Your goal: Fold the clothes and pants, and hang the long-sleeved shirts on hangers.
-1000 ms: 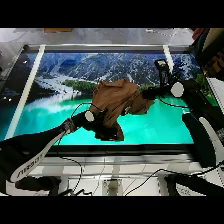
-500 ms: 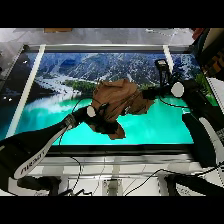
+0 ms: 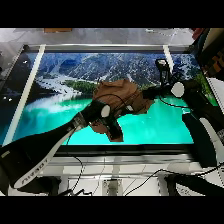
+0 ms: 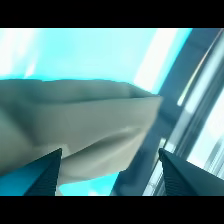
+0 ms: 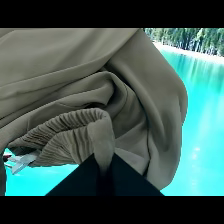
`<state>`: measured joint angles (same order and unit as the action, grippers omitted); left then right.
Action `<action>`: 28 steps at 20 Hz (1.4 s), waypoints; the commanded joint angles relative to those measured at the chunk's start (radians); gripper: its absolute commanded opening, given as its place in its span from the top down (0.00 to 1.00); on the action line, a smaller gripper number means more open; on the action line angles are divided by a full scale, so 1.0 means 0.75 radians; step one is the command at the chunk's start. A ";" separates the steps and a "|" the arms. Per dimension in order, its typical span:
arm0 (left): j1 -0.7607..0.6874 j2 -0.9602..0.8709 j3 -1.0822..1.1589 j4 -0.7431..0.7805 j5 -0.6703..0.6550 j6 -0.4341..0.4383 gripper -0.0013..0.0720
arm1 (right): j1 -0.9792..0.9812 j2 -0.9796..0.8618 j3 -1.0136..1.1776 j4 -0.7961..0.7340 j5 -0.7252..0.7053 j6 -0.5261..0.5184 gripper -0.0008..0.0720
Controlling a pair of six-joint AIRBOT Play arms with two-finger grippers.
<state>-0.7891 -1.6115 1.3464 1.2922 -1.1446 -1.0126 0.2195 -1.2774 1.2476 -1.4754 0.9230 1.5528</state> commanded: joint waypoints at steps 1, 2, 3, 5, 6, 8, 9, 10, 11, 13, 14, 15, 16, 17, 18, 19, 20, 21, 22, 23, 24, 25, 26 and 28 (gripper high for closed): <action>-0.114 0.003 0.017 0.053 0.042 0.129 0.03 | -0.001 0.001 0.002 -0.005 -0.001 -0.001 0.94; -0.131 -0.001 0.017 0.053 0.045 0.129 0.03 | -0.001 0.001 0.002 -0.005 -0.001 -0.001 0.94; -0.143 -0.008 0.017 0.053 0.045 0.128 0.03 | -0.001 0.001 0.002 -0.005 -0.001 -0.001 0.94; -0.148 -0.035 0.017 0.052 0.044 0.128 0.03 | -0.001 0.001 0.002 -0.005 0.000 -0.001 0.94; -0.148 -0.049 0.016 0.053 0.045 0.128 0.04 | -0.001 0.001 0.002 -0.005 0.000 -0.001 0.94; -0.144 -0.077 0.016 0.071 0.046 0.128 0.06 | -0.001 0.001 0.002 -0.006 0.000 -0.001 0.94; -0.144 -0.089 0.016 0.110 0.045 0.128 0.17 | -0.001 0.001 0.002 -0.006 0.000 -0.001 0.94; -0.144 -0.098 0.016 0.146 0.045 0.128 0.17 | -0.001 0.001 0.002 -0.007 -0.001 -0.001 0.94; -0.141 -0.106 0.016 0.171 0.045 0.128 0.17 | -0.001 0.001 0.002 -0.008 -0.001 -0.001 0.94; -0.130 -0.116 0.016 0.182 0.046 0.124 0.17 | -0.001 0.001 0.002 -0.009 -0.001 -0.001 0.94; -0.126 -0.120 0.016 0.182 0.046 0.124 0.17 | -0.001 0.001 0.002 -0.009 -0.001 -0.001 0.94; -0.125 -0.125 0.016 0.182 0.046 0.124 0.17 | -0.001 0.001 0.002 -0.009 -0.001 -0.001 0.94; -0.125 -0.132 0.016 0.182 0.050 0.124 0.17 | -0.001 0.001 0.002 -0.009 -0.001 -0.001 0.94; -0.126 -0.137 0.016 0.182 0.060 0.124 0.17 | -0.001 0.001 0.002 -0.009 -0.001 -0.001 0.94; -0.126 -0.144 0.016 0.182 0.071 0.124 0.17 | -0.001 0.001 0.002 -0.009 -0.001 -0.001 0.94; -0.126 -0.150 0.016 0.182 0.079 0.124 0.17 | -0.001 0.001 0.002 -0.009 -0.001 -0.001 0.94; -0.126 -0.153 0.015 0.182 0.085 0.124 0.17 | -0.001 0.001 0.002 -0.009 -0.002 -0.001 0.94; -0.126 -0.153 0.016 0.182 0.092 0.124 0.17 | -0.001 0.001 0.002 -0.009 -0.004 -0.001 0.94; -0.126 -0.153 0.015 0.182 0.101 0.124 0.17 | -0.001 0.001 0.002 -0.009 -0.009 -0.001 0.94; -0.126 -0.154 0.015 0.182 0.113 0.124 0.17 | -0.001 0.001 0.002 -0.009 -0.014 -0.001 0.94; -0.126 -0.154 0.015 0.182 0.121 0.124 0.19 | -0.001 0.001 0.002 -0.009 -0.019 -0.001 0.94; -0.126 -0.158 0.016 0.182 0.125 0.124 0.31 | -0.001 0.001 0.002 -0.009 -0.026 -0.001 0.94; -0.126 -0.163 0.015 0.182 0.125 0.124 0.46 | -0.001 0.001 0.002 -0.009 -0.034 -0.001 0.94; -0.126 -0.182 0.015 0.182 0.125 0.124 0.75 | -0.001 0.001 0.002 -0.009 -0.036 -0.001 0.94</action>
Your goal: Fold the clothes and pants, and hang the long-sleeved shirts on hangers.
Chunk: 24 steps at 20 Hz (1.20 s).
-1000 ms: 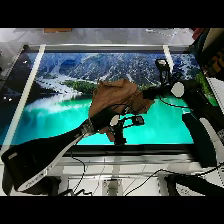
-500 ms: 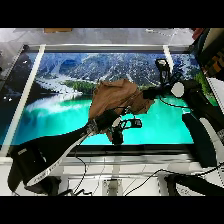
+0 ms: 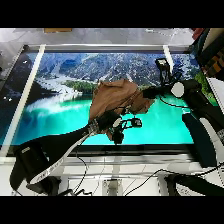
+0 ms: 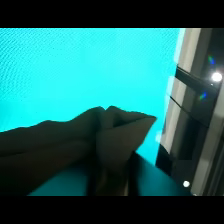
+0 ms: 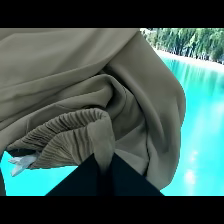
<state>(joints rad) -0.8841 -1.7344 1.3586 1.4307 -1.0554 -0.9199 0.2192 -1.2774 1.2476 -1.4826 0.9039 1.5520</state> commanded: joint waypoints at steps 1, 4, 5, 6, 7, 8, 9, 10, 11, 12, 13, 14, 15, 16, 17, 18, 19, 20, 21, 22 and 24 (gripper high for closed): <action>0.001 -0.028 -0.001 -0.003 0.005 0.000 0.93 | -0.001 0.001 0.002 0.001 -0.011 0.001 0.94; 0.002 -0.026 0.000 -0.002 0.006 -0.001 0.97 | -0.001 0.001 0.002 -0.007 -0.018 0.000 0.94; 0.006 -0.013 0.000 0.019 0.006 -0.001 0.97 | -0.001 0.001 0.002 -0.018 -0.034 0.001 0.94; 0.012 0.007 0.001 0.063 0.007 -0.027 0.97 | -0.001 0.001 0.002 -0.029 -0.061 0.001 0.94; 0.024 0.028 0.007 0.130 0.007 -0.088 0.97 | -0.002 0.001 0.002 -0.047 -0.105 0.003 0.94; 0.051 0.055 0.021 0.215 0.009 -0.169 0.97 | -0.002 0.002 0.002 -0.071 -0.153 0.008 0.94; 0.092 0.087 0.038 0.275 0.019 -0.226 0.97 | -0.006 0.003 0.003 -0.090 -0.204 0.015 0.94; 0.153 0.131 0.050 0.303 0.055 -0.254 0.97 | -0.019 0.001 0.010 -0.089 -0.244 0.018 0.94; 0.227 0.183 0.051 0.301 0.115 -0.274 0.97 | -0.040 0.001 0.023 -0.090 -0.266 0.050 0.94; 0.317 0.243 0.051 0.302 0.189 -0.318 0.97 | -0.070 0.001 0.041 -0.091 -0.275 0.098 0.94; 0.411 0.299 0.051 0.302 0.260 -0.370 0.97 | -0.110 0.001 0.066 -0.091 -0.286 0.147 0.94; 0.522 0.357 0.051 0.302 0.333 -0.421 0.97 | -0.151 0.001 0.096 -0.090 -0.291 0.167 0.94; 0.640 0.409 0.052 0.301 0.402 -0.486 0.97 | -0.199 0.001 0.135 -0.090 -0.292 0.169 0.94; 0.751 0.454 0.052 0.296 0.463 -0.567 0.97 | -0.246 0.001 0.178 -0.090 -0.293 0.169 0.94; 0.865 0.494 0.052 0.276 0.526 -0.683 0.97 | -0.294 0.001 0.224 -0.090 -0.293 0.177 0.94; 0.983 0.532 0.052 0.258 0.585 -0.870 0.97 | -0.346 -0.002 0.273 -0.090 -0.290 0.181 0.94; 1.083 0.561 0.052 0.234 0.623 -1.024 0.97 | -0.397 -0.005 0.321 -0.089 -0.274 0.189 0.94; 1.172 0.586 0.052 0.215 0.641 -1.089 0.97 | -0.441 -0.006 0.363 -0.088 -0.257 0.189 0.94; 1.241 0.609 0.052 0.218 0.643 -1.087 0.97 | -0.485 -0.006 0.400 -0.088 -0.229 0.189 0.94; 1.299 0.628 0.052 0.217 0.633 -1.073 0.97 | -0.531 -0.005 0.437 -0.089 -0.189 0.185 0.94; 1.407 0.655 0.051 0.216 0.582 -1.073 0.97 | -0.620 -0.004 0.486 -0.090 -0.070 0.175 0.94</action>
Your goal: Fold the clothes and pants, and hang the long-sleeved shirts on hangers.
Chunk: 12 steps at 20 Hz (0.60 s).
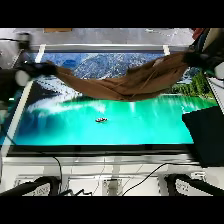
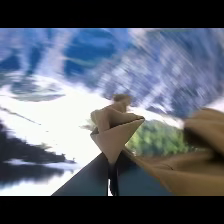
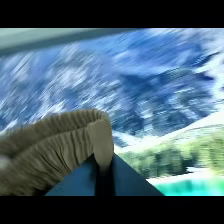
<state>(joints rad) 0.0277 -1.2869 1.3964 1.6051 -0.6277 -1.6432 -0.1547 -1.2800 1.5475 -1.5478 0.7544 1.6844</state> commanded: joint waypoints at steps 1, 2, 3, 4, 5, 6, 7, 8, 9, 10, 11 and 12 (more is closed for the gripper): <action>0.246 0.064 0.001 -0.016 -0.024 -0.109 0.97 | -0.165 0.000 0.088 -0.002 0.192 -0.003 0.94; 0.292 0.066 0.001 -0.016 -0.068 -0.108 0.97 | -0.209 -0.002 0.086 -0.002 0.277 -0.003 0.94; 0.342 0.065 0.001 -0.016 -0.128 -0.108 0.97 | -0.250 -0.004 0.083 -0.002 0.362 -0.004 0.94; 0.386 0.065 0.000 -0.015 -0.185 -0.107 0.97 | -0.283 -0.008 0.082 -0.002 0.439 -0.004 0.94; 0.432 0.063 -0.003 -0.015 -0.242 -0.090 0.97 | -0.313 -0.012 0.082 -0.002 0.520 -0.004 0.94; 0.472 0.056 -0.003 -0.015 -0.297 -0.057 0.97 | -0.334 -0.018 0.082 -0.002 0.592 -0.004 0.94; 0.513 0.045 -0.004 -0.015 -0.355 -0.018 0.97 | -0.352 -0.027 0.081 -0.002 0.665 -0.004 0.94; 0.547 0.031 -0.004 -0.016 -0.416 0.009 0.97 | -0.361 -0.033 0.066 -0.001 0.727 -0.004 0.94; 0.573 0.016 -0.005 -0.015 -0.474 0.018 0.97 | -0.360 -0.033 0.039 -0.002 0.770 -0.004 0.94; 0.595 0.001 -0.006 -0.015 -0.527 0.019 0.97 | -0.358 -0.031 0.003 0.003 0.807 -0.008 0.94; 0.607 -0.009 -0.015 -0.016 -0.554 0.047 0.97 | -0.355 -0.022 -0.051 0.019 0.827 -0.036 0.94; 0.609 -0.011 -0.032 -0.015 -0.564 0.082 0.97 | -0.348 -0.003 -0.114 0.040 0.826 -0.051 0.94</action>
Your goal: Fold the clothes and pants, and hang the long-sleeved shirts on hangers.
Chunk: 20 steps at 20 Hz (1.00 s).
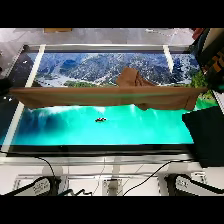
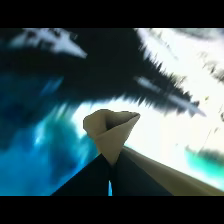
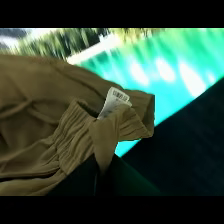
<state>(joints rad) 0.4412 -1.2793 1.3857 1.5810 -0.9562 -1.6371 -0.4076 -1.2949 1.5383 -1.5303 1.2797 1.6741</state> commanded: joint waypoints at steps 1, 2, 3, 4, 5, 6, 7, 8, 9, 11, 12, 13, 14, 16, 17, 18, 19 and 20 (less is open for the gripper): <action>0.056 -0.021 -0.030 0.016 -0.129 0.123 0.97 | -0.002 0.050 -0.182 0.033 0.116 -0.054 0.94; 0.056 -0.021 -0.035 0.016 -0.137 0.166 0.97 | 0.003 0.088 -0.255 0.042 0.107 -0.075 0.94; 0.057 -0.021 -0.039 0.017 -0.151 0.226 0.97 | 0.007 0.145 -0.345 0.041 0.082 -0.098 0.94; 0.067 -0.021 -0.048 0.051 -0.162 0.248 0.97 | 0.007 0.209 -0.431 0.043 0.051 -0.100 0.94; 0.081 -0.021 -0.064 0.106 -0.179 0.248 0.97 | 0.007 0.284 -0.523 0.044 0.023 -0.100 0.94; 0.101 -0.021 -0.088 0.143 -0.194 0.248 0.97 | 0.007 0.357 -0.607 0.049 0.005 -0.100 0.94; 0.129 -0.021 -0.124 0.171 -0.209 0.249 0.97 | 0.007 0.435 -0.694 0.070 -0.002 -0.101 0.94; 0.161 -0.020 -0.172 0.187 -0.215 0.249 0.97 | 0.007 0.506 -0.771 0.081 -0.006 -0.104 0.94; 0.193 -0.019 -0.226 0.186 -0.217 0.249 0.97 | 0.007 0.580 -0.853 0.089 -0.013 -0.104 0.94; 0.253 -0.012 -0.357 0.187 -0.203 0.250 0.97 | 0.007 0.706 -1.003 0.109 -0.015 -0.088 0.94; 0.279 -0.005 -0.419 0.188 -0.186 0.250 0.97 | 0.007 0.762 -1.078 0.127 -0.015 -0.078 0.94; 0.304 0.002 -0.478 0.192 -0.163 0.250 0.97 | 0.007 0.806 -1.144 0.154 -0.015 -0.078 0.94; 0.321 0.004 -0.517 0.197 -0.150 0.250 0.97 | 0.007 0.841 -1.209 0.191 -0.016 -0.077 0.94; 0.347 0.003 -0.568 0.197 -0.137 0.250 0.97 | 0.007 0.873 -1.301 0.261 -0.018 -0.077 0.94; 0.357 0.003 -0.579 0.198 -0.132 0.250 0.97 | 0.007 0.873 -1.333 0.286 -0.016 -0.077 0.94; 0.368 0.002 -0.581 0.203 -0.131 0.250 0.97 | 0.007 0.872 -1.356 0.294 -0.021 -0.077 0.94; 0.375 0.002 -0.581 0.219 -0.128 0.249 0.97 | 0.007 0.872 -1.367 0.292 -0.021 -0.077 0.94; 0.382 0.002 -0.581 0.243 -0.128 0.249 0.97 | 0.007 0.872 -1.368 0.288 -0.017 -0.077 0.94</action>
<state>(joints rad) 0.7052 -1.2785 0.9741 1.7367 -1.0588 -1.4506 -0.4034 -0.6598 0.5632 -1.3479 1.2648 1.6142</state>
